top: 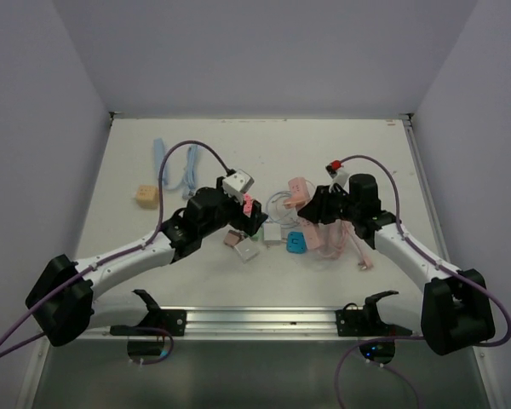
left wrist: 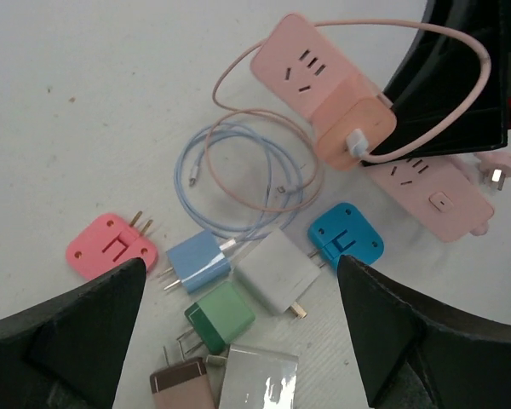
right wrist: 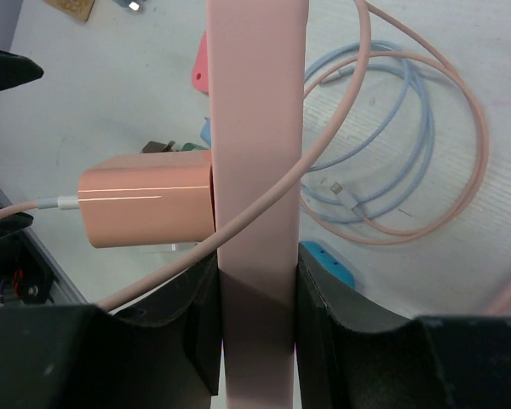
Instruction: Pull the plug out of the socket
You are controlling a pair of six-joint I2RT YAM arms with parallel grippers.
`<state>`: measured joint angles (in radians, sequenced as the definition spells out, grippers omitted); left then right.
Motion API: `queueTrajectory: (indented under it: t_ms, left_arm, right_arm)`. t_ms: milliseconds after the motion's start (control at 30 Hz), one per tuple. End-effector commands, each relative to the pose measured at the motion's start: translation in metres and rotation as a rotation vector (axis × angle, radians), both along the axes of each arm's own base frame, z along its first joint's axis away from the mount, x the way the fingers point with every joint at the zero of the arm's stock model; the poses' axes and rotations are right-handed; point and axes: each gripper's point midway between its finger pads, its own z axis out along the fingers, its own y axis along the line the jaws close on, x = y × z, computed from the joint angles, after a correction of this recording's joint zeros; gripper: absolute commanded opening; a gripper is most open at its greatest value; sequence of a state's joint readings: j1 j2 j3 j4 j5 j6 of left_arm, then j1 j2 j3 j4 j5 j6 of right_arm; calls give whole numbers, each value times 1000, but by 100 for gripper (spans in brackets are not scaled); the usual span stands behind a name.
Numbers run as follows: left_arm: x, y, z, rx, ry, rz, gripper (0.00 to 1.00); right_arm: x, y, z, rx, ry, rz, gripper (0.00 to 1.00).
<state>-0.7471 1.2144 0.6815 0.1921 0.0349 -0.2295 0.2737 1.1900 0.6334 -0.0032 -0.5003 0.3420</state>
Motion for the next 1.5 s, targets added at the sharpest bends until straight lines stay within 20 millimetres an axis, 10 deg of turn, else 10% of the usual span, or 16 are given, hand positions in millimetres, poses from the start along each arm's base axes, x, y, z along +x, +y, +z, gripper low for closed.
queueTrajectory:
  t_ms: [0, 367, 733, 1200, 1467]
  left_arm:
    - [5, -15, 23, 129, -175, -65, 98]
    - [-10, -71, 51, 258, -374, -238, 91]
    - [-1, -101, 36, 327, -367, -256, 78]
    - [-3, -107, 19, 370, -337, -274, 42]
    - [-4, -99, 31, 333, -354, -222, 1]
  right_arm:
    - [-3, 20, 30, 49, -46, 105, 0]
    - [-11, 31, 29, 32, -52, 159, 0]
    - [-14, 34, 32, 26, -70, 176, 0]
    - [-13, 36, 29, 24, -69, 178, 0]
    - [-10, 32, 16, -4, -41, 156, 0]
